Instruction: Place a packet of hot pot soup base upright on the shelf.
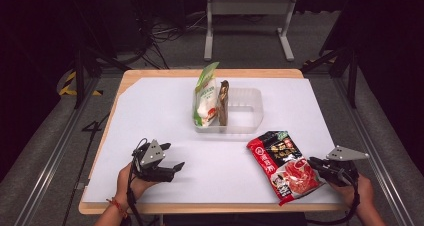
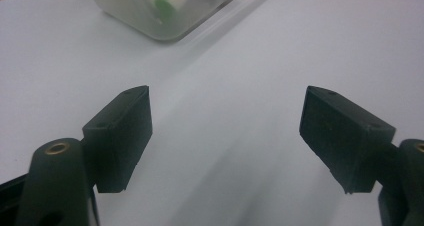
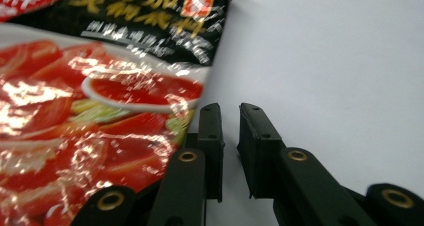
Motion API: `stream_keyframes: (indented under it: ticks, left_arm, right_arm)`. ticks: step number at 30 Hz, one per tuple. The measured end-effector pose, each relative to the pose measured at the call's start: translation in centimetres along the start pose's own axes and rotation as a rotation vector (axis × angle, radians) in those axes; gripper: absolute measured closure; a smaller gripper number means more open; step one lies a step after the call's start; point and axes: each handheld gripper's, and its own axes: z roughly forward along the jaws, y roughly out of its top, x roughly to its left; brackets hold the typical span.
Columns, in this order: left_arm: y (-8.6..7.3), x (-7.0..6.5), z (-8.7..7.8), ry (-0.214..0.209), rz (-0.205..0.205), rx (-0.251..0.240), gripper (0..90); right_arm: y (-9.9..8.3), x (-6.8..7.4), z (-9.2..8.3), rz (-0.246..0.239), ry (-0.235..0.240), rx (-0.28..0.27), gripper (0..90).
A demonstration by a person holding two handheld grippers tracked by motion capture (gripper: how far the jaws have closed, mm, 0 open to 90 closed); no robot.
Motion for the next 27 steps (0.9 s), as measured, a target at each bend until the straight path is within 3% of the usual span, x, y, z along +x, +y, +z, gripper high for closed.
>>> stream_keyframes:
  ticks: [4,10,14,21,27]
  left_arm:
    - [-0.1,0.3,-0.2,-0.005,-0.01,-0.012,21.2]
    - [-0.2,0.6,-0.1,-0.012,-0.022,-0.009,21.6]
    - [0.0,0.4,0.2,-0.027,-0.017,-0.006,21.7]
    - [0.0,0.4,0.5,-0.027,-0.012,0.007,21.5]
    - [0.0,0.4,0.5,-0.028,-0.015,0.009,21.4]
  right_arm:
    - [0.0,0.0,-0.1,-0.014,0.032,0.007,87.5]
    - [-0.1,0.5,-0.7,-0.071,0.161,0.036,90.0]
    - [0.1,1.6,-0.6,-0.118,0.213,0.041,90.0]
    - [0.4,2.8,-0.2,-0.134,0.299,0.037,90.0]
    - [1.1,5.1,0.6,-0.182,0.365,0.032,90.0]
